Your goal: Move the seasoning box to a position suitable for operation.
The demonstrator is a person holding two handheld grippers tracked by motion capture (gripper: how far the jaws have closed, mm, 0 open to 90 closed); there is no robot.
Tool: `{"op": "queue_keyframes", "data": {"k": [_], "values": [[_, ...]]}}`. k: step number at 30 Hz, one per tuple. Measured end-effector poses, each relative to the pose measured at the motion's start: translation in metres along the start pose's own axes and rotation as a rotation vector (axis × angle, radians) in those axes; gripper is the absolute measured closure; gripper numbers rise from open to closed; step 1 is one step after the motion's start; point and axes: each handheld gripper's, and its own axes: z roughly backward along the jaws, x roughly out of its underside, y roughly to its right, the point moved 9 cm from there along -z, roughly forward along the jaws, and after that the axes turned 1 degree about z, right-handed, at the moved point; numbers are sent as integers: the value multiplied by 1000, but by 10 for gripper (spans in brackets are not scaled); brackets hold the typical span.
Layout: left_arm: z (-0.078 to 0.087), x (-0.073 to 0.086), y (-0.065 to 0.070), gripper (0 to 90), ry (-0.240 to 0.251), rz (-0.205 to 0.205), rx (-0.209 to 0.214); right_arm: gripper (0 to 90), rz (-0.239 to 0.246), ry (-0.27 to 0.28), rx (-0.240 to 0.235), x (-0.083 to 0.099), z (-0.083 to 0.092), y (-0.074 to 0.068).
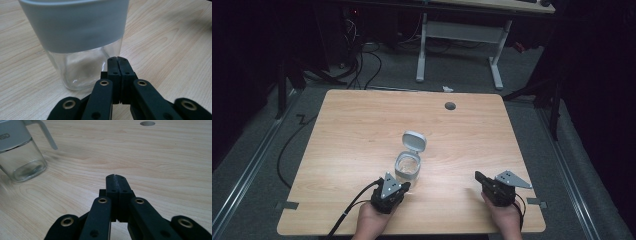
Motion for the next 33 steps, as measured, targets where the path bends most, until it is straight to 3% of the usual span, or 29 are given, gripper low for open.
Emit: {"op": "queue_keyframes", "data": {"k": [4, 5, 6, 7, 8, 9, 11, 17, 33], "values": [[11, -4, -12, 896, 19, -3, -27, 900, -3, 1, 1, 1, 0, 0], [15, -9, -28, 900, 36, 5, -73, 900, -3, 0, 0, 1, 0, 1], [15, -9, -28, 900, 36, 5, -73, 900, -4, -2, -1, 2, 0, 1], [16, -16, -45, 900, 53, 8, -122, 898, -5, -3, -1, 2, -1, 1], [16, -16, -45, 900, 53, 8, -122, 894, -5, -4, -1, 3, -1, 1], [11, -22, -56, 900, 73, 12, -150, 893, -6, -6, -2, 3, -1, 0], [5, -27, -59, 900, 82, 13, -159, 890, -9, -6, -2, 3, -1, -1], [-6, -28, -54, 900, 80, 0, -151, 891, -9, -2, 2, 2, -1, 0], [-5, -22, -33, 900, 63, 1, -103, 896, -34, -10, 17, 5, -3, 3]]}}
